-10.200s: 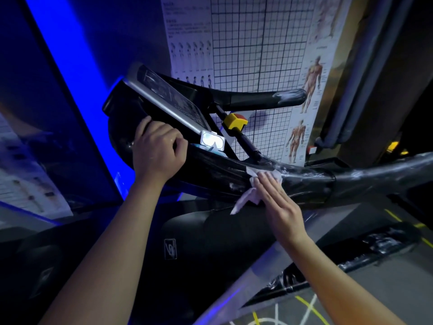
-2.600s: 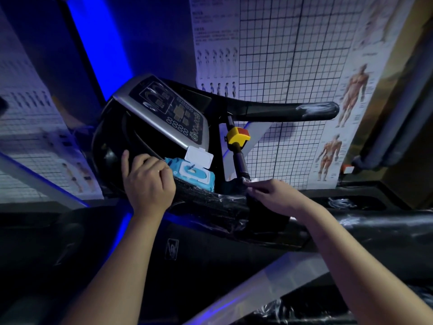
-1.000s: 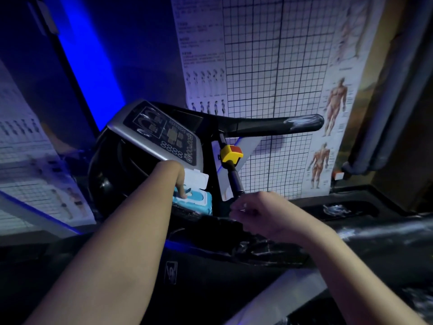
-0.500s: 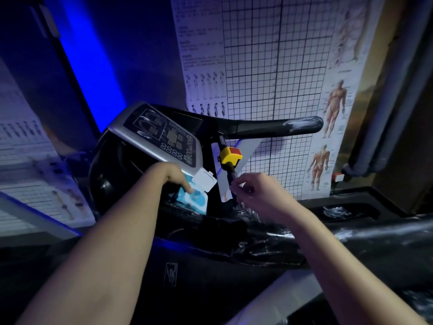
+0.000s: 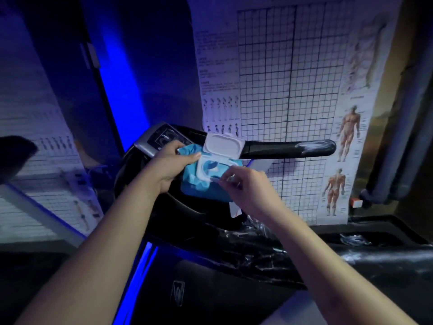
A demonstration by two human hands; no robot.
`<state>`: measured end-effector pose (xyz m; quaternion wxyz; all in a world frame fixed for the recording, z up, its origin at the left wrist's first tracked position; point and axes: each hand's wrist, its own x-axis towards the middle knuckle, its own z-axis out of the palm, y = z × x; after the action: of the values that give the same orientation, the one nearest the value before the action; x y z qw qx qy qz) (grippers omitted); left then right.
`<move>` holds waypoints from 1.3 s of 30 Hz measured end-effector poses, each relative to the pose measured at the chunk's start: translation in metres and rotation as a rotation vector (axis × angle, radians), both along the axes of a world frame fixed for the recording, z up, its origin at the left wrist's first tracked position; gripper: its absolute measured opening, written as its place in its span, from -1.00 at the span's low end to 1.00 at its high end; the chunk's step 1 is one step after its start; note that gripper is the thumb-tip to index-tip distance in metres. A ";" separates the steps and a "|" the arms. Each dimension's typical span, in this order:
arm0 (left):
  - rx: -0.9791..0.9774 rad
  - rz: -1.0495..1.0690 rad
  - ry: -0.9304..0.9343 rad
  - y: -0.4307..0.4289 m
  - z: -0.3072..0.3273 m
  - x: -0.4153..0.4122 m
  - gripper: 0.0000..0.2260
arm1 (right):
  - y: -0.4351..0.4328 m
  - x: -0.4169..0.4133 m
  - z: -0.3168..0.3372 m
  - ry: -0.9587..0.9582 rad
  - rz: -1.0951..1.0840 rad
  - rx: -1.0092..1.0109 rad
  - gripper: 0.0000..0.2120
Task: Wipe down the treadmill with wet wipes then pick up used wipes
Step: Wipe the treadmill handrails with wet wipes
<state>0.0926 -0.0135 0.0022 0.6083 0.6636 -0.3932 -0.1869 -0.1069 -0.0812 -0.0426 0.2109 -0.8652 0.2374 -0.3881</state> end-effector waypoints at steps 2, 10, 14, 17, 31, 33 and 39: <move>-0.051 0.050 -0.005 0.008 0.001 -0.010 -0.78 | 0.004 0.004 0.009 -0.008 -0.026 -0.056 -0.88; -0.142 0.302 -0.107 0.035 -0.005 -0.021 -0.72 | 0.021 0.020 0.027 0.014 0.017 -0.101 -0.77; -0.130 0.412 -0.234 0.050 0.001 -0.027 -0.73 | 0.028 0.029 0.033 0.016 0.004 -0.039 -0.71; -0.157 0.417 -0.228 0.059 0.003 -0.021 -0.73 | 0.036 0.037 0.039 0.015 0.023 0.021 -0.77; -0.139 0.528 -0.072 0.110 -0.033 0.017 -0.77 | 0.070 0.068 0.034 0.079 0.378 0.312 -0.76; -0.130 0.526 -0.064 0.114 -0.038 0.020 -0.77 | 0.066 0.064 0.031 0.051 0.518 0.537 -0.74; -0.111 0.486 -0.062 0.117 -0.047 0.031 -0.80 | 0.061 0.055 0.033 -0.020 0.787 0.783 -0.55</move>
<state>0.1237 0.1038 -0.0444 0.6585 0.7098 -0.2500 0.0071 -0.0524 -0.0201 -0.0096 0.6481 -0.7419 0.0209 -0.1707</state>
